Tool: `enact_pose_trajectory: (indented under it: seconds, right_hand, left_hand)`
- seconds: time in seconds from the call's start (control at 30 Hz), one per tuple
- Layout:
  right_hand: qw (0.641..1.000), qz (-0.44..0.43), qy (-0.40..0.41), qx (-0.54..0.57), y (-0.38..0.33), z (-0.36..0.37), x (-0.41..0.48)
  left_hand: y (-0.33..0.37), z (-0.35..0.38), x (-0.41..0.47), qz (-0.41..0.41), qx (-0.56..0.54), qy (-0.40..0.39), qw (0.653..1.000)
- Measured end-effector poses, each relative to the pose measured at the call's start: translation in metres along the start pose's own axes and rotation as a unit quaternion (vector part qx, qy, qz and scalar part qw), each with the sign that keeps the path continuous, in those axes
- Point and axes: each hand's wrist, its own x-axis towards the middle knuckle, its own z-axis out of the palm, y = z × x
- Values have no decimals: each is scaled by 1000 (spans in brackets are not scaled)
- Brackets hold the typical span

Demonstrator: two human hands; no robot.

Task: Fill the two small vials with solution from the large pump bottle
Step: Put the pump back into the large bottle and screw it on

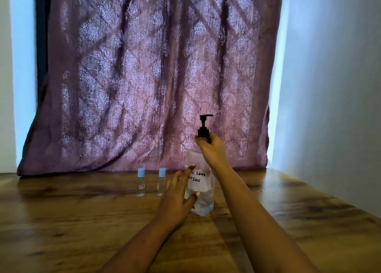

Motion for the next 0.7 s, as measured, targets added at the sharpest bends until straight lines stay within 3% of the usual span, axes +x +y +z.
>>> enact_pose_trajectory:
  seconds: [0.13, 0.23, 0.33, 0.47, 0.57, 0.7]
  right_hand:
    - [999, -15, -16, 25, -5, -5, -3]
    - [993, -23, -86, 72, -8, -11, -8]
    - [977, -9, -150, 152, -11, -17, -11]
    - [936, 15, -209, 284, -19, -26, -6]
    - [928, 28, -220, 300, -20, -24, -6]
    - [937, 16, -168, 307, -15, -16, -10]
  left_hand:
    - [-4, 3, 1, -29, -56, 9, 998]
    - [-6, 2, 4, -65, -124, 31, 990]
    - [-6, -3, 6, -107, -221, 54, 968]
    - [-4, -13, 9, -138, -317, 25, 938]
    - [0, -17, 8, -155, -318, 12, 935]
    - [-4, -19, 8, -154, -240, 51, 957]
